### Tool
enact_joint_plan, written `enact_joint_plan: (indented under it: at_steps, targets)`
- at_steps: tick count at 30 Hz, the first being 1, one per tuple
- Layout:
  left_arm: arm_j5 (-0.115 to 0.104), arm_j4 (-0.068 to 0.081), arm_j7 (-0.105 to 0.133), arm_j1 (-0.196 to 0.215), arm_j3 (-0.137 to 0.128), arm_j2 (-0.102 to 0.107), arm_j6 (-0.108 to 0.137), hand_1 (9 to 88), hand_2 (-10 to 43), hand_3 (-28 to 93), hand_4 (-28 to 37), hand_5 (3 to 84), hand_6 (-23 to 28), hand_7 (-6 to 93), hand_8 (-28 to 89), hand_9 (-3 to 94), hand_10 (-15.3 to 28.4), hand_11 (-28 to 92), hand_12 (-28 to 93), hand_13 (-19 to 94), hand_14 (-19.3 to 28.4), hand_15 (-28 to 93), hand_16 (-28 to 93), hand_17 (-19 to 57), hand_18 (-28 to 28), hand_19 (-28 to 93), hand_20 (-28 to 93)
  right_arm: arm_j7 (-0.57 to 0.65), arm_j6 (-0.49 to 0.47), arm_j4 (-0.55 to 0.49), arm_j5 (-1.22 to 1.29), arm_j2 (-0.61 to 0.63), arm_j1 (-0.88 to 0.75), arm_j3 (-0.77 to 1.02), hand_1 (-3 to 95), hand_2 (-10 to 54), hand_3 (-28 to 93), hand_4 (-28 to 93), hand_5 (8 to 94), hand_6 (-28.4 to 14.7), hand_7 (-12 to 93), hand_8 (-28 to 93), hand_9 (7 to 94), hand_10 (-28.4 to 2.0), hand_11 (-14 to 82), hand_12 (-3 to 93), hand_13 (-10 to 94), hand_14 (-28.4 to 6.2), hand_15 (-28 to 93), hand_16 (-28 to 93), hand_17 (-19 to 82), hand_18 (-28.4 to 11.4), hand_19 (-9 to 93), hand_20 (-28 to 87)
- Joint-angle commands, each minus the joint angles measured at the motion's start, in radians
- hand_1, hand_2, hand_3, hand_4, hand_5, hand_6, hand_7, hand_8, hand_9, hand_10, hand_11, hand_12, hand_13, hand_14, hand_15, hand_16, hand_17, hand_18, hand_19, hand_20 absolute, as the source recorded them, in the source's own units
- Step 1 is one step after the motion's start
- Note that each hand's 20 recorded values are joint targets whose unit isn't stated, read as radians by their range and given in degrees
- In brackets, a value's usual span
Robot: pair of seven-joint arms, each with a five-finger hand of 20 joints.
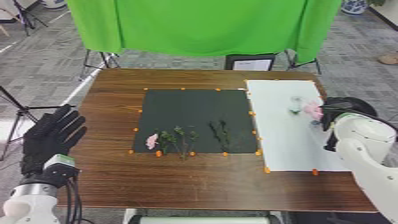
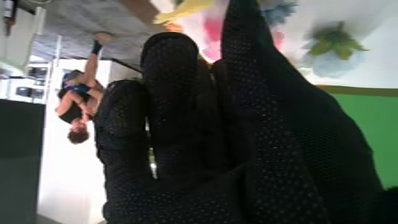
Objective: Arrange flowers
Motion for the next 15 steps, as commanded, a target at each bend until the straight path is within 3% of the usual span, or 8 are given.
enact_joint_plan:
  at_steps: [1,11,15]
  targets:
    - [-0.004,-0.003,0.001,0.015,0.002,-0.008,-0.008,27.3,10.3,76,-26.1,40.9,10.5,13.7,-8,34.1,17.0,21,13,22,16.7,37,-6,-8.3,16.8,38,10,-0.016,-0.014,0.000,0.016,-0.012,0.005,-0.012,58.5,-9.5,68,-28,52.8,-0.7,16,-14,55.2,-8.9,10.3,11.0,70,-6.4,58,34,38,-21.1,86,36]
    - [-0.002,-0.006,-0.003,0.015,0.005,-0.014,-0.005,27.3,10.5,76,-26.2,41.0,10.6,13.6,-8,34.1,16.9,21,13,22,16.8,37,-6,-8.3,16.8,38,10,-0.034,-0.057,0.037,0.046,-0.030,-0.016,-0.011,60.3,-9.5,64,-28,56.1,1.6,18,-14,59.3,-7.9,10.4,11.3,73,-5.1,51,34,38,-20.4,85,36]
    - [-0.003,-0.007,-0.001,0.022,0.002,-0.016,-0.005,27.3,10.6,76,-26.3,41.0,10.6,13.7,-8,34.1,16.9,21,13,22,16.8,37,-6,-8.3,16.8,38,10,-0.050,-0.029,0.033,0.025,-0.035,-0.030,-0.017,56.6,-9.1,67,-28,63.2,2.0,20,-8,67.2,-8.2,12.6,13.2,73,-6.2,48,32,39,-20.1,84,37]
